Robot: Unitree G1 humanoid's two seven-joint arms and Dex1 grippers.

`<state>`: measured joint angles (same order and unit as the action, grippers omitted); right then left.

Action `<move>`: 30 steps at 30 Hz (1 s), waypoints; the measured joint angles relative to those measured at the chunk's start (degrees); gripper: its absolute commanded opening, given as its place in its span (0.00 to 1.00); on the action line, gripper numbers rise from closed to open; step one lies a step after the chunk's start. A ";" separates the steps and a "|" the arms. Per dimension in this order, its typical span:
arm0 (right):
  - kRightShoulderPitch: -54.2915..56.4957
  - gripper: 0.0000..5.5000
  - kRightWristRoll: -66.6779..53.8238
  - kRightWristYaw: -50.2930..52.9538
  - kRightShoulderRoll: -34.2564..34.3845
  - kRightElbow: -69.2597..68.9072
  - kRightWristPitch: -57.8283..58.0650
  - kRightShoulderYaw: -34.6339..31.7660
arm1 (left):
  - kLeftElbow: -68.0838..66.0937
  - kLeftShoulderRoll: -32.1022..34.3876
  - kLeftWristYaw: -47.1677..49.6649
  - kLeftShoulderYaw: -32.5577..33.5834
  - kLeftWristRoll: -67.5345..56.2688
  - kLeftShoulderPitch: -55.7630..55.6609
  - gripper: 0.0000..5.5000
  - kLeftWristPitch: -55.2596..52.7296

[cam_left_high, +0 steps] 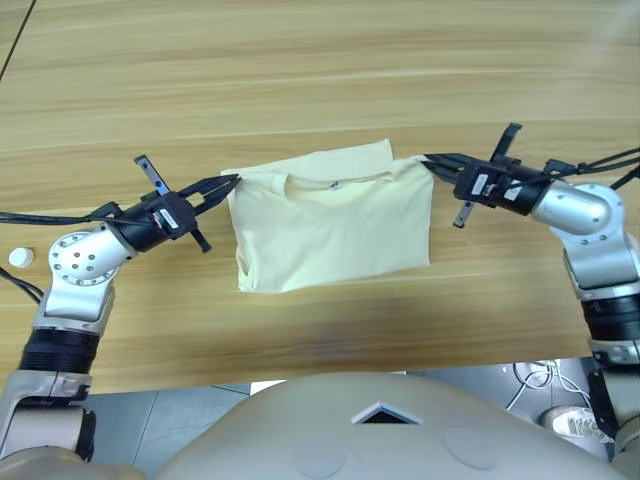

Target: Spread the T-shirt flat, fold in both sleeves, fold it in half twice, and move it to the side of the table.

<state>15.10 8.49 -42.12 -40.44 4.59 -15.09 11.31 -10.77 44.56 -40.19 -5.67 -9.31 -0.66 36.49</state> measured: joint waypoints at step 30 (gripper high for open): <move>23.72 0.00 15.86 14.13 17.64 46.13 -8.98 11.02 | -36.24 -12.36 11.49 -1.44 19.14 -17.85 0.00 1.88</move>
<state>38.83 24.35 -27.99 -22.80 50.72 -24.07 22.33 -47.00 32.21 -28.70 -7.11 9.83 -18.51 38.36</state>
